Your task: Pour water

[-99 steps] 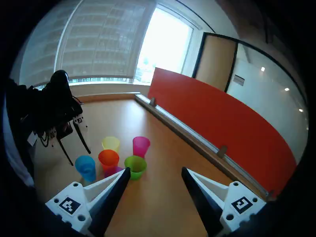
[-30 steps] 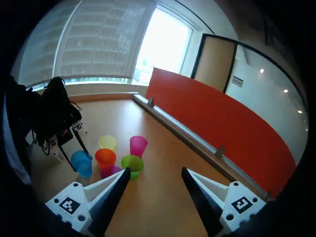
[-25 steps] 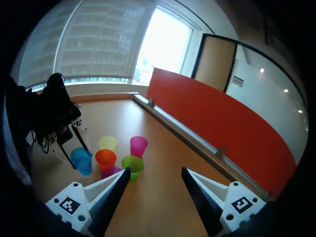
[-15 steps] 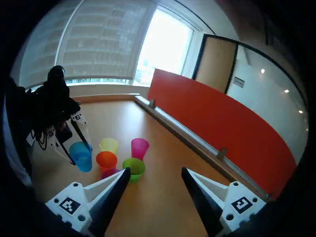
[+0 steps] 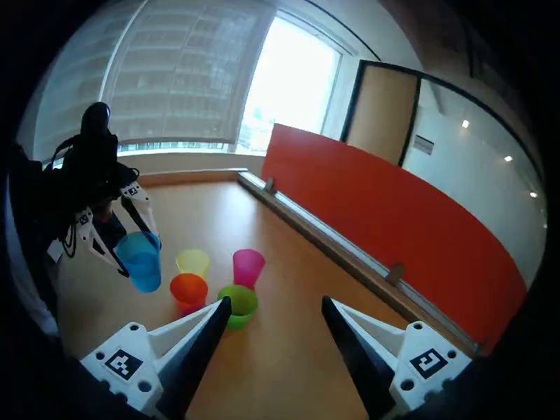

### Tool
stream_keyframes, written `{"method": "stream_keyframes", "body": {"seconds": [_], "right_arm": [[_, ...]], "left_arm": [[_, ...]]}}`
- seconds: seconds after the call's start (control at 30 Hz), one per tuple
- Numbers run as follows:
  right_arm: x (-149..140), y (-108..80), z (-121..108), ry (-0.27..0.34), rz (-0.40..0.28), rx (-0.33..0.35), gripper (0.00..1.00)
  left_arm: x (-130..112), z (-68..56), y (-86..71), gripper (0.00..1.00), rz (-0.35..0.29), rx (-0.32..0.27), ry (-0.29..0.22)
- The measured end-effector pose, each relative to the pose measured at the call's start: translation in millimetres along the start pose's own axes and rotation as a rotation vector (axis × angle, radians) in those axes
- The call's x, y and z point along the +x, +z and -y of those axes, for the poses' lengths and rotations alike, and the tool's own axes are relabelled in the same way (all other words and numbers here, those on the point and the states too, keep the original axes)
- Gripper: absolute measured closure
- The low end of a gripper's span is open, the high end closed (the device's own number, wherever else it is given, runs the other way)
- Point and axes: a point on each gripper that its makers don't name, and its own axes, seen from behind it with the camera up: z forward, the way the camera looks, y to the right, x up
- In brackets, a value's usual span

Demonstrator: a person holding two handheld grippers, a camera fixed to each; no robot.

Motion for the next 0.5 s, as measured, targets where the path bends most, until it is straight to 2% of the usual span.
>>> {"method": "stream_keyframes", "body": {"seconds": [0.2, 0.5], "right_arm": [[0.6, 3.1, -0.6, 0.000, 0.000, 0.002, 0.00], [1.8, 9.2, 2.0, 0.000, 0.000, 0.015, 0.00]], "left_arm": [[11.2, 4.8, -5.7, 0.13, -0.036, 0.015, -0.007], [38.3, 7.0, -19.7, 0.13, -0.128, 0.032, -0.011]]}}
